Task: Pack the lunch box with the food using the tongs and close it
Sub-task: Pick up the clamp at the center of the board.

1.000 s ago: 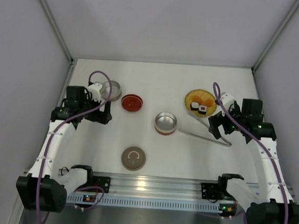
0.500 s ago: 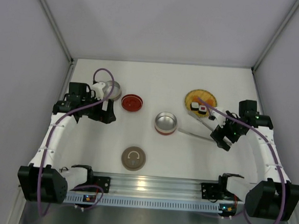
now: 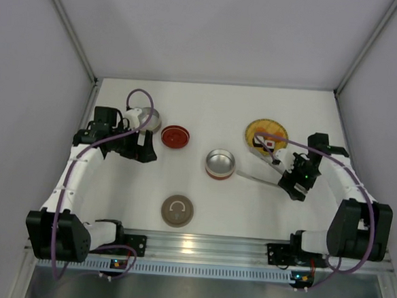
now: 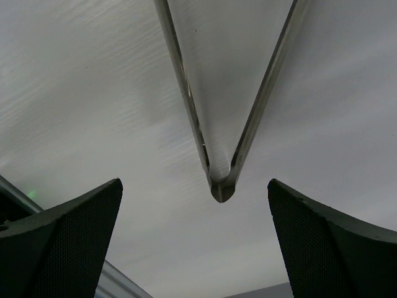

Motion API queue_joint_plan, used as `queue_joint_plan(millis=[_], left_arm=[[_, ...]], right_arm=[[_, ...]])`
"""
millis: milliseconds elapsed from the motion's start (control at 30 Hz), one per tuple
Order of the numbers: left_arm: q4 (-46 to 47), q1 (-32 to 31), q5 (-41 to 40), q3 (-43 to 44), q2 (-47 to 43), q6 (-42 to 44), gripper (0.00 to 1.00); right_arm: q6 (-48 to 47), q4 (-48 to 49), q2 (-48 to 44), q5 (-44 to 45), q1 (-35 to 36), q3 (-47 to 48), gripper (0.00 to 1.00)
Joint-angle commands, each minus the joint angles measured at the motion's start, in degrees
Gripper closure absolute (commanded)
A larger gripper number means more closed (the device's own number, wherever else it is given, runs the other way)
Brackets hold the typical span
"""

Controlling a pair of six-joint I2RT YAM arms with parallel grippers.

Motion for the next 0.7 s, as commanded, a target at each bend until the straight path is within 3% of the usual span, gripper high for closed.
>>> queue_joint_plan(millis=[0,500,667], left_arm=[[0.0,-0.1,1.6,2.0,0.6,0.1,0.02],[1.5,-0.1,0.9,2.3,3.1,-1.0,0.02],[1.6,-0.1,1.1,2.6,4.0,-1.0,0.02]], right_arm=[[-1.4,8.0,3.0,0.1,-0.4,-0.4,0.01],[6.2,22.9,14.4,0.1,9.7,-2.0,0.01],[8.4,25.7,15.5,0.5,11.7,-3.1,0.07]])
